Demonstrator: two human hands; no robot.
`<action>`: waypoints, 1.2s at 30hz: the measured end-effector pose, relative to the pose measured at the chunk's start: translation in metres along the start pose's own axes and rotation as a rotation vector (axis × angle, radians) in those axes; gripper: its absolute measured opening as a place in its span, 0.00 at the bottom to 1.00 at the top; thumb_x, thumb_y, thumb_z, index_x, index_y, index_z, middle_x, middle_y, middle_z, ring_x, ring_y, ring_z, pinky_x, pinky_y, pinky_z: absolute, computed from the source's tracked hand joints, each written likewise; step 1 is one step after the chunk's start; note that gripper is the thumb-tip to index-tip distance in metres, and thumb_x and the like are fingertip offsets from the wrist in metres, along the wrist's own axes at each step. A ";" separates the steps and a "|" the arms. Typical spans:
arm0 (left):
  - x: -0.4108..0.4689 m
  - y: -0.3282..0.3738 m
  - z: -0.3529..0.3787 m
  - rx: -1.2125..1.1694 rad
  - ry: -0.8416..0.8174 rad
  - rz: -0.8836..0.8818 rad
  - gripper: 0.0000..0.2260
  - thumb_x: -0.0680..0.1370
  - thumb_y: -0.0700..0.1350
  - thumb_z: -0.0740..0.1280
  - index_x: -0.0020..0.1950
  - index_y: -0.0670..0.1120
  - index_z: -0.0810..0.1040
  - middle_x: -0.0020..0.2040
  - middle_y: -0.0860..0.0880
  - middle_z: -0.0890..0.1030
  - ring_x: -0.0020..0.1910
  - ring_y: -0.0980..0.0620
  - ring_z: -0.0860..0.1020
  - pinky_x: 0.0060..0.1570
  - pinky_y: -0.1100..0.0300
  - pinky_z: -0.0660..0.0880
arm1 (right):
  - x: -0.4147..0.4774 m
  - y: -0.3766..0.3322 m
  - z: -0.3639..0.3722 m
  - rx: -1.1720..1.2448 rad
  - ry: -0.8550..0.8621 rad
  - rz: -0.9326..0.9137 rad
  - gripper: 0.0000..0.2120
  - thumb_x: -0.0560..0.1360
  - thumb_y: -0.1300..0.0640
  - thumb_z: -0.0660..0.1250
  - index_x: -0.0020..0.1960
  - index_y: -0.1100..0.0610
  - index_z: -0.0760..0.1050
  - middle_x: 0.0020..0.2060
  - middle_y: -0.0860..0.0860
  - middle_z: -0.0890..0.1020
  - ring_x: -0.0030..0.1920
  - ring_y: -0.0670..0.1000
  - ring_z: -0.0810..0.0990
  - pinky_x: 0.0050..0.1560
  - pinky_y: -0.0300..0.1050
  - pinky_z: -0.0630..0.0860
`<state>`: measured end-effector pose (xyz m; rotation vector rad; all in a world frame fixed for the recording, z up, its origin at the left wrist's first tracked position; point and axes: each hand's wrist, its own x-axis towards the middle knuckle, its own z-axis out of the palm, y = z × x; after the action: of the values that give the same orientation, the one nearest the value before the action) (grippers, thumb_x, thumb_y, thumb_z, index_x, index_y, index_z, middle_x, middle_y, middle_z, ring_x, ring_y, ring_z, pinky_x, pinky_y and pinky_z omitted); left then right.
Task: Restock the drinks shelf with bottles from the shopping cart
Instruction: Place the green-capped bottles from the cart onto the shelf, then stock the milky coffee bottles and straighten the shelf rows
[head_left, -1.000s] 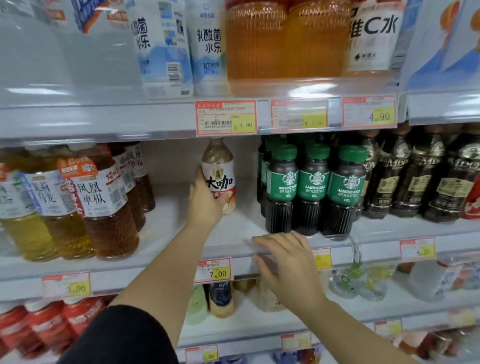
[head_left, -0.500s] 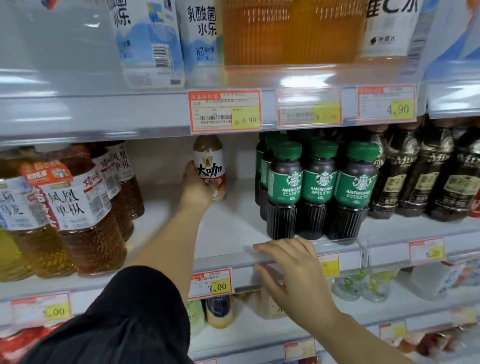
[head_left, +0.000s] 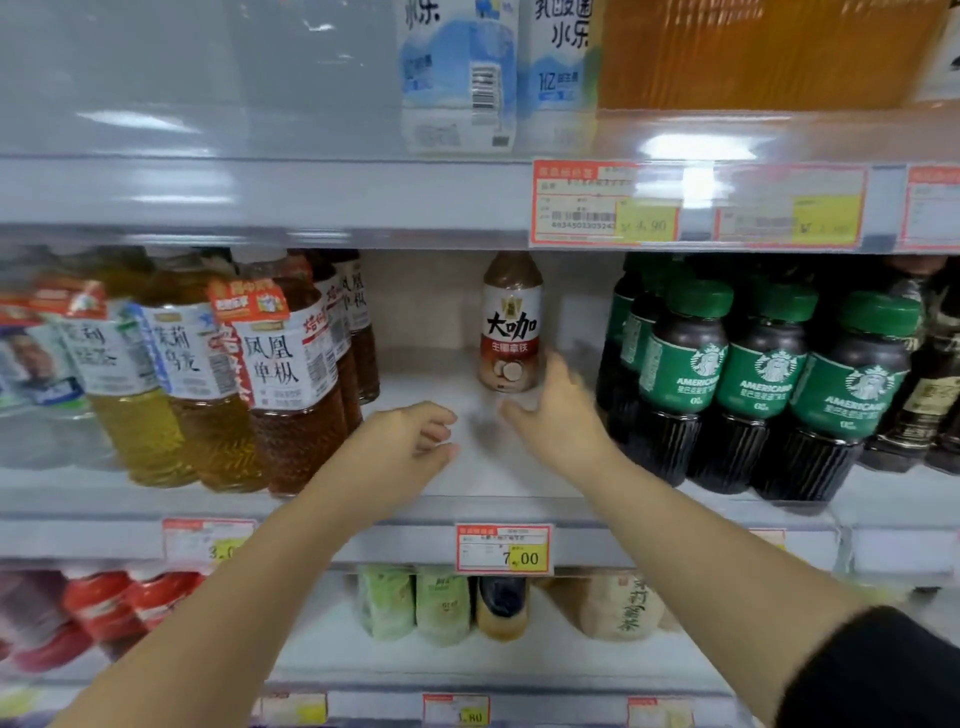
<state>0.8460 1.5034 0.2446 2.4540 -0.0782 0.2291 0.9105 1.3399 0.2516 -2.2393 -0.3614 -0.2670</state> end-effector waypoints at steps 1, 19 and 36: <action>-0.006 -0.003 -0.002 -0.020 -0.021 0.024 0.13 0.76 0.45 0.68 0.60 0.48 0.76 0.53 0.49 0.81 0.50 0.57 0.78 0.57 0.62 0.74 | 0.017 0.002 0.008 0.022 0.033 0.054 0.33 0.71 0.52 0.71 0.70 0.59 0.59 0.64 0.60 0.71 0.64 0.60 0.71 0.63 0.53 0.70; -0.014 -0.008 0.004 0.082 0.122 0.198 0.13 0.76 0.46 0.65 0.60 0.49 0.77 0.52 0.52 0.82 0.49 0.53 0.80 0.50 0.55 0.77 | 0.114 0.001 0.049 0.027 0.112 0.208 0.26 0.72 0.57 0.69 0.66 0.60 0.63 0.62 0.58 0.75 0.61 0.60 0.75 0.57 0.50 0.71; -0.146 -0.040 0.028 -0.054 0.596 0.244 0.11 0.76 0.41 0.59 0.53 0.42 0.79 0.47 0.51 0.79 0.46 0.58 0.75 0.48 0.70 0.70 | -0.150 -0.028 0.039 0.236 -0.247 -0.462 0.09 0.72 0.62 0.68 0.44 0.47 0.77 0.34 0.35 0.80 0.38 0.37 0.77 0.40 0.24 0.69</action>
<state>0.7108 1.5163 0.1718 2.2217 -0.1202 1.0342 0.7635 1.3622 0.2010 -1.9360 -0.9948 -0.1752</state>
